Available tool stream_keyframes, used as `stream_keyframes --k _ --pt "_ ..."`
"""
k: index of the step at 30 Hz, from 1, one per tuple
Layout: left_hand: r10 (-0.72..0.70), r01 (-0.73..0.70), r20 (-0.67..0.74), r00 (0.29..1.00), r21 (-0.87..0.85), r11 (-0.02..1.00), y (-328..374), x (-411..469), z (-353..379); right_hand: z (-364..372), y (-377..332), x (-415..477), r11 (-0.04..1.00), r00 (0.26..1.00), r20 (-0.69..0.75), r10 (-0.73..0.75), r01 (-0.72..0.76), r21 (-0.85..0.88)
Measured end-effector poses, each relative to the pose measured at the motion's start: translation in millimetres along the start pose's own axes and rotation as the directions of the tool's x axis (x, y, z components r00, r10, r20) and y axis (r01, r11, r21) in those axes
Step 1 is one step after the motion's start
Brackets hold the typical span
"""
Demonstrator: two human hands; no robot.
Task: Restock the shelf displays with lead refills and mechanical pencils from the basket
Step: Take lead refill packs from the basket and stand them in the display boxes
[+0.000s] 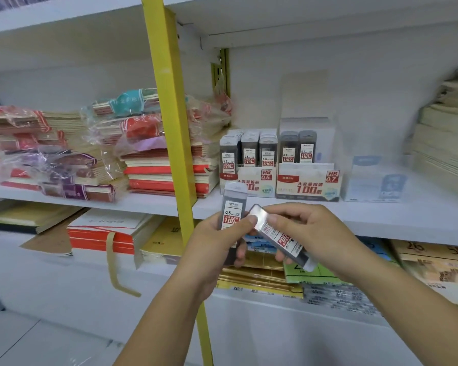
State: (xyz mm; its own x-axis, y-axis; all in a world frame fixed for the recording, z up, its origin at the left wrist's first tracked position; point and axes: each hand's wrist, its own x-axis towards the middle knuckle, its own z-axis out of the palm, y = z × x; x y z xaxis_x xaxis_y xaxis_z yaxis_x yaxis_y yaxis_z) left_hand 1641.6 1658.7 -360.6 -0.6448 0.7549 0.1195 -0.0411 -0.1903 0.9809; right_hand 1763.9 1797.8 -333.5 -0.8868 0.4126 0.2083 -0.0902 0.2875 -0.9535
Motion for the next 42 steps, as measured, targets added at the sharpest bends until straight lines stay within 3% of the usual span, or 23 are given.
stream_keyframes --k 4,7,10,13,16,20,22,28,33,35,38,40,42 --pt "0.006 -0.01 -0.111 0.994 -0.03 1.0 -1 4 -1 -9 -2 0 0.986 0.999 -0.019 0.037 -0.034 0.165" --pt "0.015 -0.021 -0.167 0.986 -0.037 0.999 0 6 -3 -12 -4 2 0.953 0.991 -0.126 0.034 0.006 0.304" --pt "0.036 -0.034 -0.16 0.986 0.012 0.999 1 8 -4 -7 -18 9 0.986 0.95 -0.303 -0.077 0.117 0.116" --pt "0.056 -0.06 -0.22 0.974 -0.012 0.998 5 12 -10 -10 -50 28 0.955 0.871 -0.392 -0.295 0.259 -0.142" --pt "0.047 -0.072 -0.266 0.963 -0.083 0.994 10 16 -22 -17 -88 59 0.804 0.802 -0.3 -0.516 0.333 -0.494" --pt "0.02 -0.056 -0.239 0.971 -0.144 0.988 9 19 -33 -23 -106 98 0.577 0.871 -0.117 -0.477 0.21 -0.789" --pt "0.031 -0.06 -0.21 0.977 -0.136 0.989 7 20 -36 -22 -101 111 0.55 0.9 -0.092 -0.425 0.177 -0.816" --pt "0.084 -0.103 -0.172 0.981 -0.106 0.989 8 19 -39 -17 -95 123 0.65 0.903 -0.125 -0.412 0.195 -0.735" --pt "0.092 -0.108 -0.153 0.984 -0.103 0.989 6 18 -38 -12 -89 129 0.567 0.904 -0.056 -0.424 0.217 -0.795" --pt "0.1 -0.114 -0.142 0.985 -0.099 0.989 5 18 -37 -9 -80 133 0.44 0.897 -0.02 -0.442 0.197 -0.876" --pt "0.11 -0.124 -0.122 0.986 -0.115 0.986 5 19 -36 -8 -65 137 0.097 0.837 0.042 -0.546 0.113 -0.989" --pt "0.111 -0.123 -0.103 0.989 -0.126 0.984 4 19 -35 -11 -61 135 0.025 0.839 0.032 -0.543 0.054 -0.998" --pt "0.115 -0.125 -0.086 0.99 -0.123 0.984 3 20 -34 -15 -56 130 0.036 0.845 0.008 -0.534 0.032 -0.999"
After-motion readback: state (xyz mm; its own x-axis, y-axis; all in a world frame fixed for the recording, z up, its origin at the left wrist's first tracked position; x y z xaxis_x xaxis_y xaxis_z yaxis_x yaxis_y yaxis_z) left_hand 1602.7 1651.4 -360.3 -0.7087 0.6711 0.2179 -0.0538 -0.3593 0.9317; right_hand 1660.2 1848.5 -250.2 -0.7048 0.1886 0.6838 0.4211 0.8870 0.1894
